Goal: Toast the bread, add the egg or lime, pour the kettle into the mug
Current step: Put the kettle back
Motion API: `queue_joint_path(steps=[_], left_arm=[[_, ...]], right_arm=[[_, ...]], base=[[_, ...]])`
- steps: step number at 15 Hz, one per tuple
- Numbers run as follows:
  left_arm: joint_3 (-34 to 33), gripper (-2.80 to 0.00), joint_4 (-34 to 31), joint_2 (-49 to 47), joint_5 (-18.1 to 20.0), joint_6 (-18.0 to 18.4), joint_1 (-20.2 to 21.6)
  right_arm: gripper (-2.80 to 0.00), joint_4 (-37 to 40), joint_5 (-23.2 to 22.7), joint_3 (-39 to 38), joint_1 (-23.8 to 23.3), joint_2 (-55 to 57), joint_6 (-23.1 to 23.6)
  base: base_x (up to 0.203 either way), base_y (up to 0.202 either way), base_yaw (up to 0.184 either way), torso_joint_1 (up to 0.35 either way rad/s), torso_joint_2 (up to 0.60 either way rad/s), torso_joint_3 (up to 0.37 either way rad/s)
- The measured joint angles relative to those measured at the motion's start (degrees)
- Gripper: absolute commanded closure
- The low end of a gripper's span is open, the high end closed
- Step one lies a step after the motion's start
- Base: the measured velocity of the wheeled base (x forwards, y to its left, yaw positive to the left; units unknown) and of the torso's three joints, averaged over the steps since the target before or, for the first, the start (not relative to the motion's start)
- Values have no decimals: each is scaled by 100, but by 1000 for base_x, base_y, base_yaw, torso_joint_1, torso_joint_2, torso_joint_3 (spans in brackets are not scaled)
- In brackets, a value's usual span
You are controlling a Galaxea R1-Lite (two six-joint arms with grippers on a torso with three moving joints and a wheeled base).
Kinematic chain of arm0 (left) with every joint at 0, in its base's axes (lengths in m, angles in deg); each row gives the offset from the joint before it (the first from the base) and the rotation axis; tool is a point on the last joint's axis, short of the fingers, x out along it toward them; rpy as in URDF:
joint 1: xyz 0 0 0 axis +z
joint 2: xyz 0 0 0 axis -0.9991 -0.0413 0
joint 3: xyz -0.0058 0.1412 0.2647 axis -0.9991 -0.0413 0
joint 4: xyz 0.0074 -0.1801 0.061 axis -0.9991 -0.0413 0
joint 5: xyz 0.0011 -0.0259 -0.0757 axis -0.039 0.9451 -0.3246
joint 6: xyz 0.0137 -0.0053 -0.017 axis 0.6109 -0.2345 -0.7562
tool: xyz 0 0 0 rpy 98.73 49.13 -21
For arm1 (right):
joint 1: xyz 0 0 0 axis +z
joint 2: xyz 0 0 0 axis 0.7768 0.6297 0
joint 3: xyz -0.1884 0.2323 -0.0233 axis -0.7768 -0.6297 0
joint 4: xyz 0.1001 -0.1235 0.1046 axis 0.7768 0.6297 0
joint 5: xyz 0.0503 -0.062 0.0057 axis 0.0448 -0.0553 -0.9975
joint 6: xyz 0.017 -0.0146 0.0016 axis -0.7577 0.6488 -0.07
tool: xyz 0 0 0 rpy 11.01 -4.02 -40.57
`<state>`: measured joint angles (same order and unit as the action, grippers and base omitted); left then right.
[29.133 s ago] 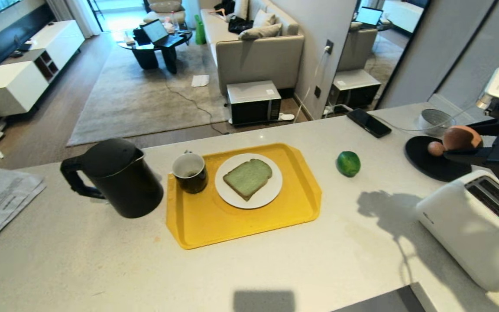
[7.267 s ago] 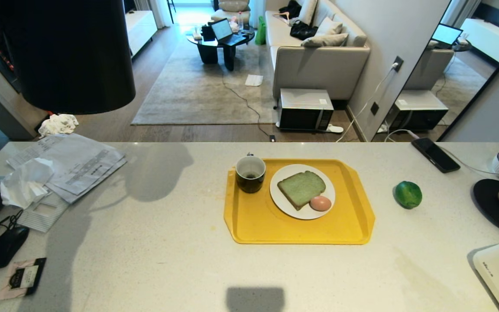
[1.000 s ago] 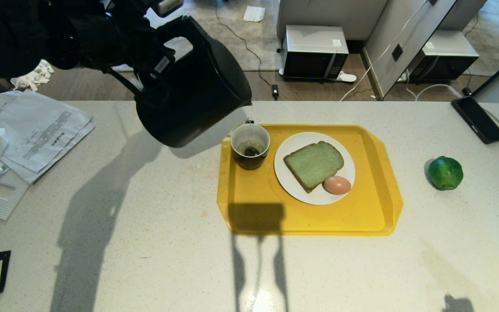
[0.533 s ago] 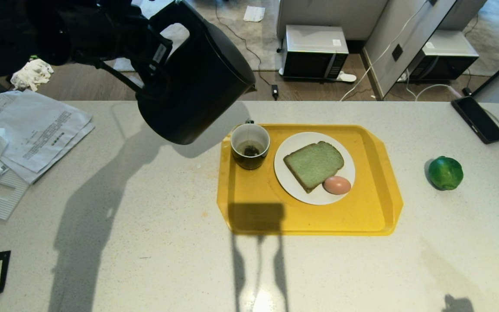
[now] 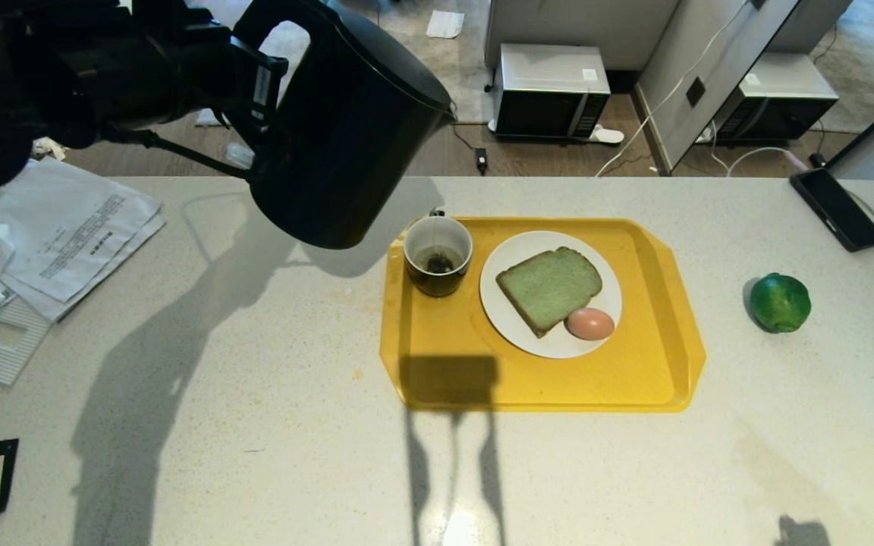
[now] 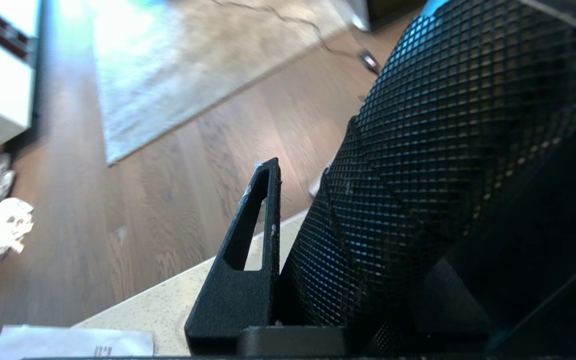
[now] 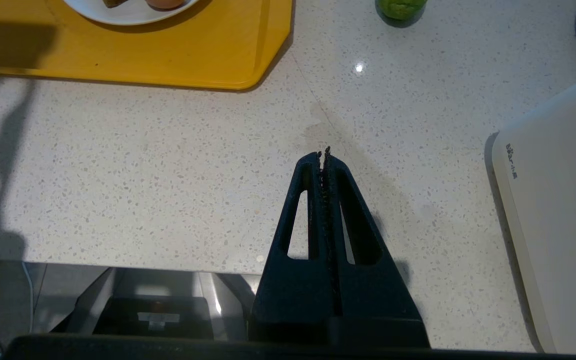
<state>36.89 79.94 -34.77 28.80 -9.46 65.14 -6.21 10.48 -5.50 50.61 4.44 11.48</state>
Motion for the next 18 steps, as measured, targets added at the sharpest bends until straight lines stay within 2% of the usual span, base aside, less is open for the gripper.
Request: queue_joint_path(steps=[6, 7, 9, 13, 15, 18], left_arm=[[-1881, 0, 2589, 210, 7, -241, 528], [-2108, 0, 3024, 175, -1, -375, 593], [-2356, 0, 3810, 1, -9, -606, 660], [-2514, 0, 5259, -581, 5, -675, 811], [-2603, 0, 5789, -868, 7, -809, 858], [-2828, 0, 6203, -1241, 10, -981, 878]], right_arm=[[0, 1, -3, 0, 0, 0, 0], [0, 3, -4, 0, 0, 0, 0], [0, 0, 0, 0, 0, 0, 0], [0, 2, 0, 0, 0, 0, 0], [0, 2, -1, 0, 0, 0, 2], [0, 2, -1, 0, 0, 0, 1]], base=[[0, 0, 0, 0, 0, 0], [0, 0, 0, 0, 0, 0], [0, 0, 0, 0, 0, 0], [0, 0, 0, 0, 0, 0], [0, 0, 0, 0, 0, 0], [0, 0, 0, 0, 0, 0]])
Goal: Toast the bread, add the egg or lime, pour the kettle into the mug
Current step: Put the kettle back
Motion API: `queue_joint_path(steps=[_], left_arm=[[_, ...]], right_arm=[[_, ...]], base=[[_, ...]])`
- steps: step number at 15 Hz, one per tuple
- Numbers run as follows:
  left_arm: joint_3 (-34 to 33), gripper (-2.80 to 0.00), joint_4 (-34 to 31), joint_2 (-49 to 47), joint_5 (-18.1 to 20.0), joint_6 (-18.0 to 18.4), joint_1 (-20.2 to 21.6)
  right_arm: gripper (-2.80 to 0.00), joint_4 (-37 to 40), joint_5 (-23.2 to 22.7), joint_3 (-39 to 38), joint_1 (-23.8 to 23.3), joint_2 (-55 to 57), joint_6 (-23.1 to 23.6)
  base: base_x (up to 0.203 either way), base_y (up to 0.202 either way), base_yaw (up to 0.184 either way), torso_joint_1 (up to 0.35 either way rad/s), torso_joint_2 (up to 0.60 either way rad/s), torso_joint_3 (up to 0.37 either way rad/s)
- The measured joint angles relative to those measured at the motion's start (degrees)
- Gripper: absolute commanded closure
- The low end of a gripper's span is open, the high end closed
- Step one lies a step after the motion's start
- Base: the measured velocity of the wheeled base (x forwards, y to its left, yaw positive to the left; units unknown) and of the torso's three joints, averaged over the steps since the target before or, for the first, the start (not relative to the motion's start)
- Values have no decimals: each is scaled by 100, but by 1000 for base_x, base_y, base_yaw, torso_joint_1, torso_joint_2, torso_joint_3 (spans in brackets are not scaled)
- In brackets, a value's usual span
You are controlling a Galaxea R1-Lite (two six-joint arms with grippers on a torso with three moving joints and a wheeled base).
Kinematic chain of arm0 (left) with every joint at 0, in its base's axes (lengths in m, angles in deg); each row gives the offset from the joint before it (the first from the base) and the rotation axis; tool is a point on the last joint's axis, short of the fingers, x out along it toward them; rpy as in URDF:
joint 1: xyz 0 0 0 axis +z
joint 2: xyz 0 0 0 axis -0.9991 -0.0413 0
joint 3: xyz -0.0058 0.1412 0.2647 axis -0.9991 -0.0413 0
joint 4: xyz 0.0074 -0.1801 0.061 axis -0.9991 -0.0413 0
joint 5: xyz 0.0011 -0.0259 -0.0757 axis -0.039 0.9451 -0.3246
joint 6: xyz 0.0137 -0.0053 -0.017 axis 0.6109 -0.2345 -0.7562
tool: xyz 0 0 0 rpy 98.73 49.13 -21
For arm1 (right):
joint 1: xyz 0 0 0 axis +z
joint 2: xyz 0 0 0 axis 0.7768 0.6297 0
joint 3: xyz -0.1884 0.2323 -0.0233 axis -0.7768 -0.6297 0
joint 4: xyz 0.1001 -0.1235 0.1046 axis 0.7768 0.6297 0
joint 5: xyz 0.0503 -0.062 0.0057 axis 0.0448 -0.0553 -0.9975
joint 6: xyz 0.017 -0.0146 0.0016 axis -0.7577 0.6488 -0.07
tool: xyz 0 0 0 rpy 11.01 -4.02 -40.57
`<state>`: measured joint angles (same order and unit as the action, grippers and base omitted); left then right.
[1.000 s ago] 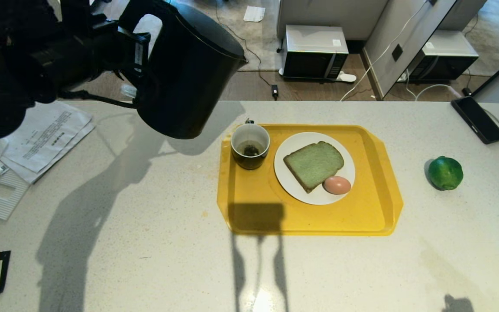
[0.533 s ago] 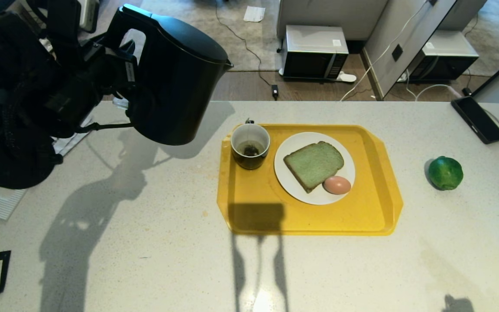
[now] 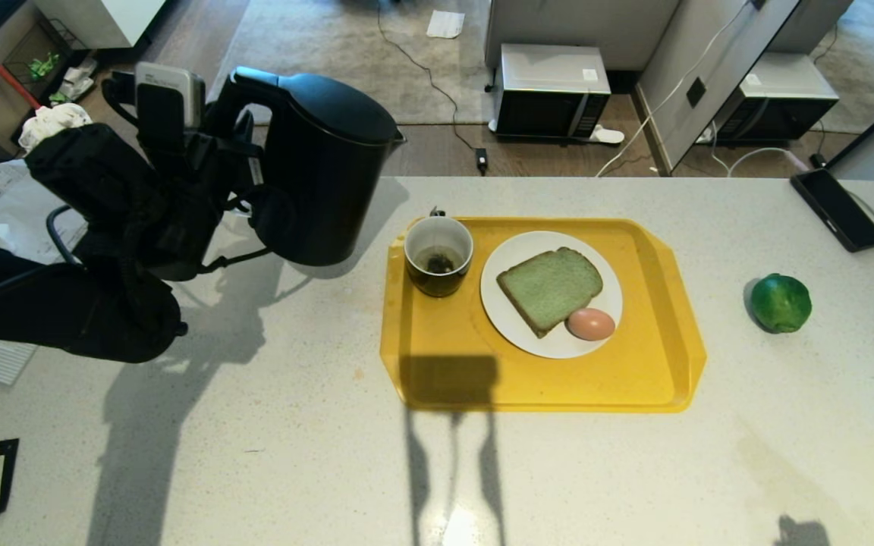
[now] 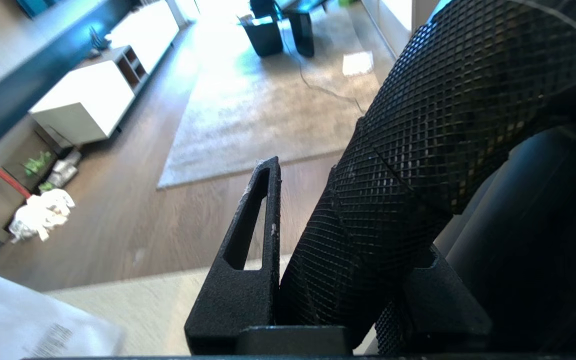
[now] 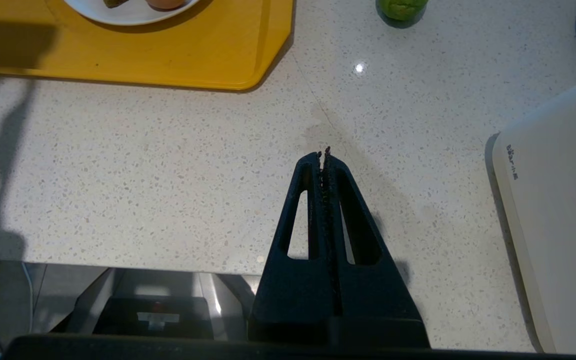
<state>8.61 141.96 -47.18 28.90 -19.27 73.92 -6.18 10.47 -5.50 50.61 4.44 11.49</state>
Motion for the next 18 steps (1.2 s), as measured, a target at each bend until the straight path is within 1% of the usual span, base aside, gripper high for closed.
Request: queue_joint_path(steps=[6, 9, 12, 18], left_arm=[[-63, 0, 451, -537, -7, -116, -37], [9, 0, 459, -644, 1, -139, -102], [218, 0, 470, -697, -11, -143, -161], [256, 0, 551, -788, -7, -145, -243]], right_arm=[[0, 0, -2, 0, 0, 0, 1], [0, -2, -1, 0, 2, 0, -1], [0, 0, -2, 0, 2, 0, 3], [0, 0, -1, 0, 0, 0, 1]], base=[[0, 0, 0, 0, 0, 0], [0, 0, 0, 0, 0, 0], [0, 0, 0, 0, 0, 0], [0, 0, 0, 0, 0, 0]])
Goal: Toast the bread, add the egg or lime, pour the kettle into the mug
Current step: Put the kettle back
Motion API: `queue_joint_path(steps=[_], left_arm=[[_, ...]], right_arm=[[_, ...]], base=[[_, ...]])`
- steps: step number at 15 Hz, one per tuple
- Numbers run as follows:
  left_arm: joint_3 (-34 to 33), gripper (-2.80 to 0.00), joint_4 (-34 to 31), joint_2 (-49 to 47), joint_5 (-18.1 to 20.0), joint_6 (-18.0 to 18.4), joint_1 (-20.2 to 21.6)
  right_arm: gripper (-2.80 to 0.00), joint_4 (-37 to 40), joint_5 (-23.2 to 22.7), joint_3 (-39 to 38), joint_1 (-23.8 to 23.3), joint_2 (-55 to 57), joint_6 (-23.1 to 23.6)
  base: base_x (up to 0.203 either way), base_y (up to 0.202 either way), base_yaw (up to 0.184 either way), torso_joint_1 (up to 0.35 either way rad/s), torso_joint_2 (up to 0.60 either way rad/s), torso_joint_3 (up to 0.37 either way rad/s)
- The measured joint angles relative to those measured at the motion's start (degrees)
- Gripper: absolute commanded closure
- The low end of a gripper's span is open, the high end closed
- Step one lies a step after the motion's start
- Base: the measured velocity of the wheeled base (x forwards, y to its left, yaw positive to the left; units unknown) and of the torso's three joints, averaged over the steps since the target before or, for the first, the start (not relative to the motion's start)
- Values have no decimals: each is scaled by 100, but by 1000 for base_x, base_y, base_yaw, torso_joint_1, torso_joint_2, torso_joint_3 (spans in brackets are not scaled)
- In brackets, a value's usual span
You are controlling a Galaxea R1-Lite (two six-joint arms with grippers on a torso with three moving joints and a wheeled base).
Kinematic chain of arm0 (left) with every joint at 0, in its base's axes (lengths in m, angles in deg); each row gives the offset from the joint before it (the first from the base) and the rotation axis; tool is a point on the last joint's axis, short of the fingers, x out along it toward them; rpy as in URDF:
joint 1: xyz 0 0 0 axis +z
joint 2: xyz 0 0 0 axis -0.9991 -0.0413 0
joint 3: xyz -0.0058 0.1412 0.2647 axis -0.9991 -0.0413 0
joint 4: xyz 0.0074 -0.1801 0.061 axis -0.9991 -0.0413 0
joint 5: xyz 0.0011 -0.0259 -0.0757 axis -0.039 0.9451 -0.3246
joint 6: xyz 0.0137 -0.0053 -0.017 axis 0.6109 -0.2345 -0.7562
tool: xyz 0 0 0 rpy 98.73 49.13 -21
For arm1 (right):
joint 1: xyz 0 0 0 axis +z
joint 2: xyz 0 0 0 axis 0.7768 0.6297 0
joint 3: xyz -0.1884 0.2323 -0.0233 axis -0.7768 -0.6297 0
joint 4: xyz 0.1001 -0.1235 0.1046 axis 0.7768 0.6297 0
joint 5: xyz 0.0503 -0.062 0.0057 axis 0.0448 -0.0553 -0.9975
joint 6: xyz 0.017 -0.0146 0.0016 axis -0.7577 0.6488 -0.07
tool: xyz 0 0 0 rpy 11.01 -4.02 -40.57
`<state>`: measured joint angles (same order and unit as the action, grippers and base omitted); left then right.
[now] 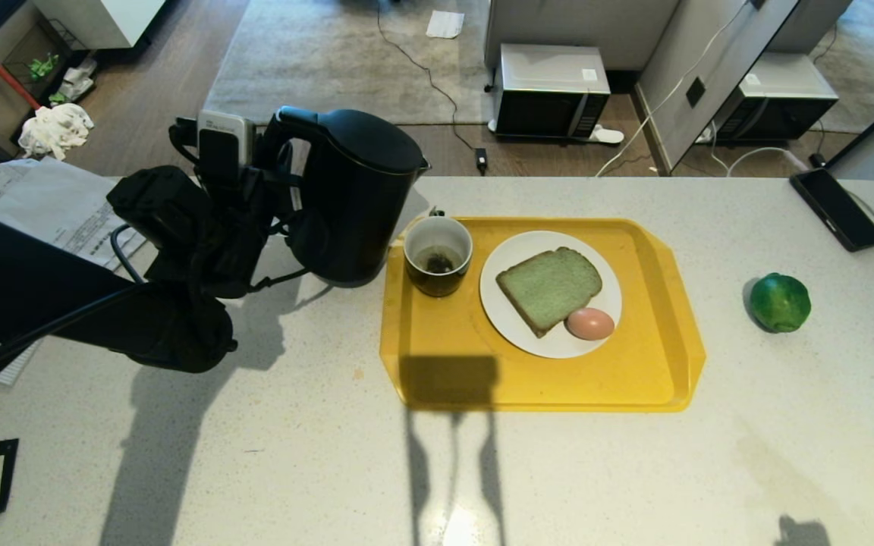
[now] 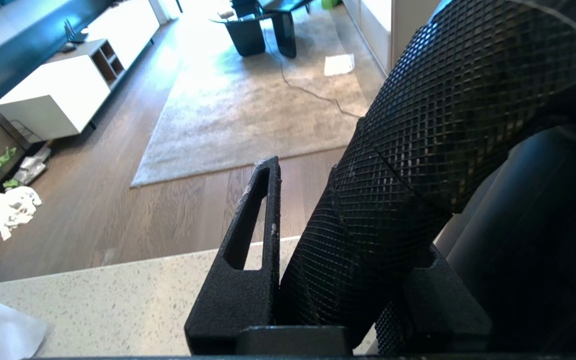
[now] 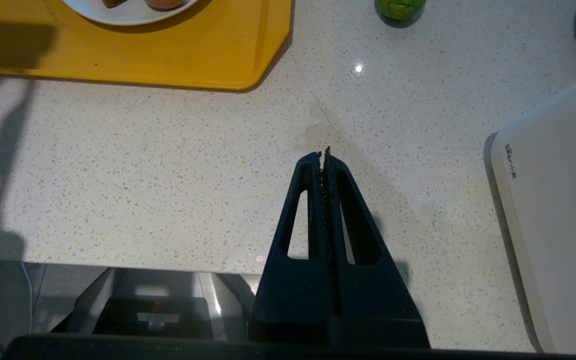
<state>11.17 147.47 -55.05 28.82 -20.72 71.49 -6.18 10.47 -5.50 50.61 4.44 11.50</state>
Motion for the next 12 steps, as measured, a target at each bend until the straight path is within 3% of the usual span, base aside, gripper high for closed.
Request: queue_joint_path(steps=[12], left_arm=[[-146, 0, 256, -136, -30, -119, -119]], right_arm=[[0, -2, 0, 0, 0, 2, -2]], base=[[0, 0, 0, 0, 0, 0]])
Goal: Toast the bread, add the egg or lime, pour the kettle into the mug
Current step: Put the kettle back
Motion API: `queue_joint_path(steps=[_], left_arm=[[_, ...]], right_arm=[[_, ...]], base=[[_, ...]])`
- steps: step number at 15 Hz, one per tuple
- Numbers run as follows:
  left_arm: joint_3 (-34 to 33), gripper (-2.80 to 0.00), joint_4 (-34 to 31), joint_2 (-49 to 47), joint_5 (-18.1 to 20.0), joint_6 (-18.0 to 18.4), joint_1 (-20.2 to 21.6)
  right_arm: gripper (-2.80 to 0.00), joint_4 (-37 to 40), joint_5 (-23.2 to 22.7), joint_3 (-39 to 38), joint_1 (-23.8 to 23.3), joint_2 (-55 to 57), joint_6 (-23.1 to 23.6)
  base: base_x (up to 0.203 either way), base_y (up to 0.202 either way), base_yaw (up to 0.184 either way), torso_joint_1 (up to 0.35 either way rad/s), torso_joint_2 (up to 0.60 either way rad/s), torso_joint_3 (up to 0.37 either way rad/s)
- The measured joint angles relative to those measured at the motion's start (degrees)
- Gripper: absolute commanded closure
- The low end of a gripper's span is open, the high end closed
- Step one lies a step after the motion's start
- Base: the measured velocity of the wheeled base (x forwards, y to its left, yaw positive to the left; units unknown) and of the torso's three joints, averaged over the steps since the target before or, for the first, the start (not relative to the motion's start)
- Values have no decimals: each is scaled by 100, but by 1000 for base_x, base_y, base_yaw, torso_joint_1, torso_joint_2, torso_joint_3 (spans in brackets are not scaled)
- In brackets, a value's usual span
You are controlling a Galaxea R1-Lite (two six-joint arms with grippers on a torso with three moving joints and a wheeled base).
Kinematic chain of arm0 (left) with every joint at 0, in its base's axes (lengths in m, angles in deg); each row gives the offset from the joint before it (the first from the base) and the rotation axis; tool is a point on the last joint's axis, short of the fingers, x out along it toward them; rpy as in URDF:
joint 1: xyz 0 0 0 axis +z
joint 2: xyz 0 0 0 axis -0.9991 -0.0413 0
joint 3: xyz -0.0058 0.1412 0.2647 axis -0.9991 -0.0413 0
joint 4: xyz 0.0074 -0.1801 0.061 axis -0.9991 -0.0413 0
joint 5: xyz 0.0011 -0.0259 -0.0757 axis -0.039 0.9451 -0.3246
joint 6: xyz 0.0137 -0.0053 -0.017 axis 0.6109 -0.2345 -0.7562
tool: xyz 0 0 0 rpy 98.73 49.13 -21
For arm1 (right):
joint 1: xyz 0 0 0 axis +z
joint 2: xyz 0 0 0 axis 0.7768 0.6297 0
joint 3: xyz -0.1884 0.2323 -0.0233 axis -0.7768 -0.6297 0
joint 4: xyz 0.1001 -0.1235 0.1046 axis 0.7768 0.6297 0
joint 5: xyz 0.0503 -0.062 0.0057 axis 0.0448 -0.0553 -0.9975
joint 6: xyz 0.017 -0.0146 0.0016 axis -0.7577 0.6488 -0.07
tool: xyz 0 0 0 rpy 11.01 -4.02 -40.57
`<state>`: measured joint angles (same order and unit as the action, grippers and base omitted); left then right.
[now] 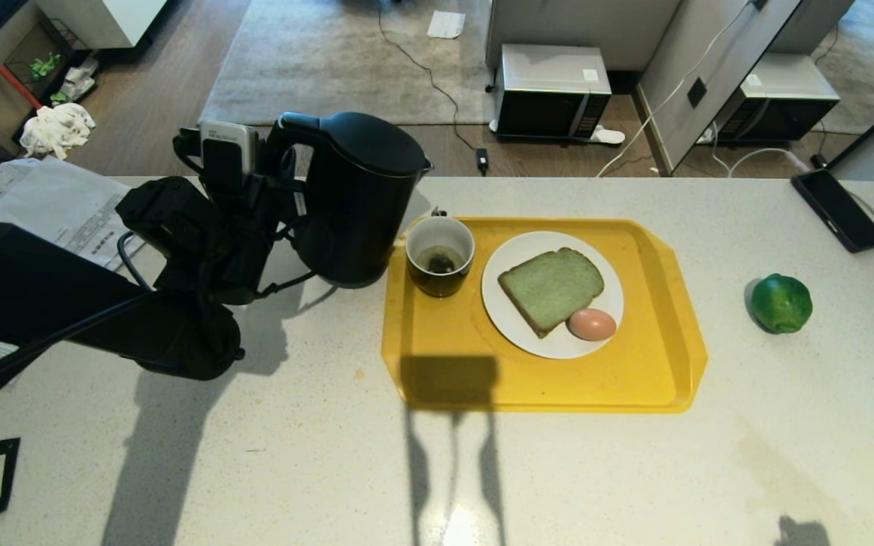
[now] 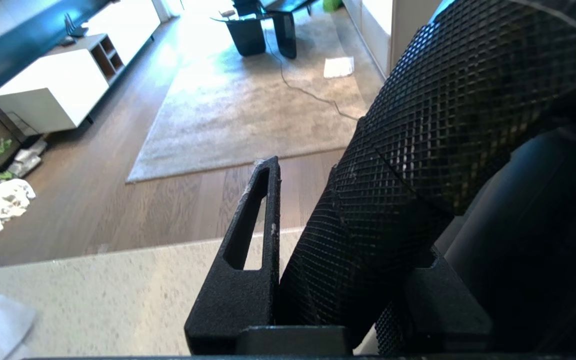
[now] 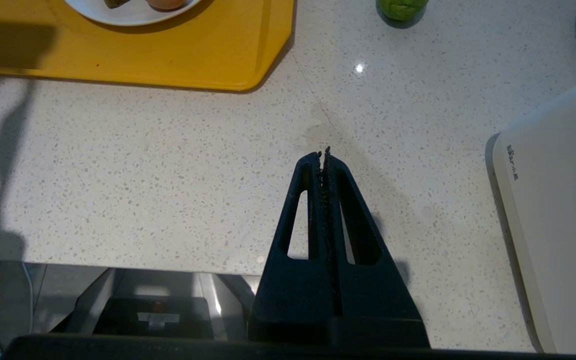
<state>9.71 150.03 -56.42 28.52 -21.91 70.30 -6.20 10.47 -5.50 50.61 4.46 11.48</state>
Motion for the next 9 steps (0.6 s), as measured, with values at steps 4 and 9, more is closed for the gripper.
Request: queue_joint_path(steps=[4, 9], left_arm=[[-492, 0, 217, 34, 5, -13, -1], [-1204, 0, 345, 182, 13, 25, 162]], right_arm=[[0, 2, 0, 0, 0, 0, 2], [0, 2, 1, 0, 0, 0, 0]], base=[[0, 0, 0, 0, 0, 0], [0, 0, 0, 0, 0, 0]])
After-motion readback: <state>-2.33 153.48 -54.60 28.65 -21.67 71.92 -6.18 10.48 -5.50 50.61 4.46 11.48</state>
